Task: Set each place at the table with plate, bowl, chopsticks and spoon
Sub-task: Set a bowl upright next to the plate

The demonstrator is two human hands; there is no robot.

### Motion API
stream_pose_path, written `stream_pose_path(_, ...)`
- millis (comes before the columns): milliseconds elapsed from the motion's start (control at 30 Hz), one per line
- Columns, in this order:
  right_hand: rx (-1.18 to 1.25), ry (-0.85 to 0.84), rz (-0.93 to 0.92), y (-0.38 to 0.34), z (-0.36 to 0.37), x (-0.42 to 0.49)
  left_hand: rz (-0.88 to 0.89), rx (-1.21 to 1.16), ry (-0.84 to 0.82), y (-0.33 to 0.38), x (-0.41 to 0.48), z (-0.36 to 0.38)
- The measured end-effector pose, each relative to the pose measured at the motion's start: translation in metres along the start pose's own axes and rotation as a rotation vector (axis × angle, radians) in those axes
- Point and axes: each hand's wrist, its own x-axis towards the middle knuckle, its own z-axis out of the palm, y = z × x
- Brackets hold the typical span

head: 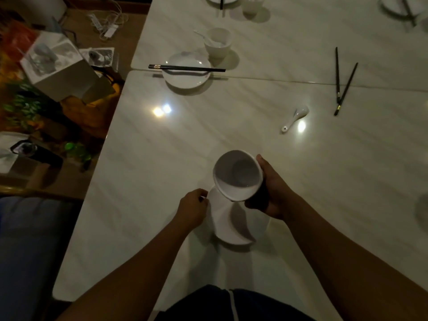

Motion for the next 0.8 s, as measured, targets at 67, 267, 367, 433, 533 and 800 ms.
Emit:
stream_pose_path(67,0.002,-0.031,0.038,-0.001,0.008,0.000,-0.013,-0.061,0.003,0.002,0.002,-0.004)
stream_pose_path(267,-0.102,-0.113,0.165,-0.011,0.043,0.011,0.081,-0.631,0.026,0.030,-0.001,-0.056)
stream_pose_path(367,-0.203,-0.123,0.225,-0.014,0.067,0.023,0.233,-0.404,0.051,0.035,-0.002,-0.077)
stream_pose_path(433,-0.172,-0.109,0.246,-0.015,0.078,0.028,0.247,-0.314,0.181,0.028,0.005,-0.083)
stream_pose_path(533,-0.257,-0.050,0.120,-0.019,0.086,0.030,0.166,-0.338,0.255,0.013,0.018,-0.086)
stream_pose_path(800,-1.218,0.489,-0.518,-0.015,0.034,0.052,-0.077,-0.387,0.271,0.005,0.038,-0.081)
